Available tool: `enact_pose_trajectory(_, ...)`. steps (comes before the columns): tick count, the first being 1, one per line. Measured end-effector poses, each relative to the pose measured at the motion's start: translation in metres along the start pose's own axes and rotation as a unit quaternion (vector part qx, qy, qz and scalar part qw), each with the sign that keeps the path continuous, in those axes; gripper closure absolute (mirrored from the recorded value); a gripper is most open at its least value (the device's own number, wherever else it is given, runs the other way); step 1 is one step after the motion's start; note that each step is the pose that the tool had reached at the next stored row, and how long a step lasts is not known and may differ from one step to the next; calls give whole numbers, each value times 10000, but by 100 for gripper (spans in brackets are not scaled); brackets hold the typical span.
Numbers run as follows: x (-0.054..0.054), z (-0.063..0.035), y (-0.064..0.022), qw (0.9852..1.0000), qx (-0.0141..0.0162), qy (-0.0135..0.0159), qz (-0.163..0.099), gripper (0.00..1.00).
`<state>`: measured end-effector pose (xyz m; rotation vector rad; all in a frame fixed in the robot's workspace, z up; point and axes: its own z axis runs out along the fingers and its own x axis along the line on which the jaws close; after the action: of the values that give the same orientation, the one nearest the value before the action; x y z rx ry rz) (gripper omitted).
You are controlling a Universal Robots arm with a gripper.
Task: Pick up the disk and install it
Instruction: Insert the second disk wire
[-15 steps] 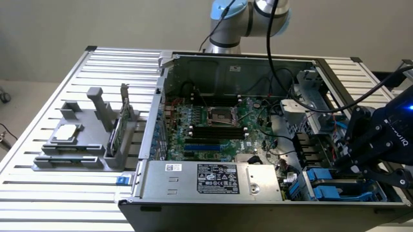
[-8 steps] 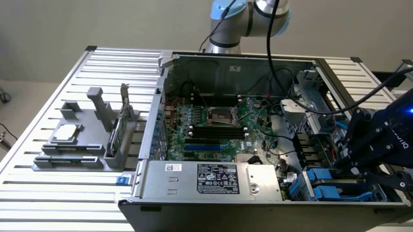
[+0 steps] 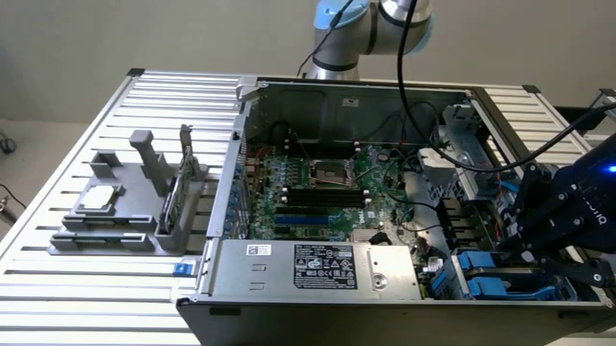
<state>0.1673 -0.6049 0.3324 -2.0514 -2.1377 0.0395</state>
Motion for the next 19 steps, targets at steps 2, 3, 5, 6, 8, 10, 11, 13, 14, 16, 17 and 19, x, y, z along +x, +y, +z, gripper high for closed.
enact_pose_trajectory(2,0,0,0,10000,0,6,-1,84)
enact_pose_trajectory(3,0,0,0,10000,-1,12,-2,84)
enact_pose_trajectory(5,1,-19,-2,10000,-1,25,-4,82)
enact_pose_trajectory(6,3,-41,-6,10000,-1,28,-4,82)
enact_pose_trajectory(8,6,-99,-14,10000,-1,34,-5,75)
enact_pose_trajectory(10,7,-144,-28,10000,-2,45,-6,75)
enact_pose_trajectory(11,7,-150,-41,10000,-2,54,-9,75)
enact_pose_trajectory(13,8,-148,-87,10000,-1,73,-22,75)
enact_pose_trajectory(14,9,-147,-111,10000,-1,77,-31,75)
enact_pose_trajectory(16,11,-144,-154,10000,1,83,-51,75)
enact_pose_trajectory(17,12,-143,-176,9999,2,85,-63,75)
enact_pose_trajectory(19,14,-144,-217,9999,5,86,-81,75)
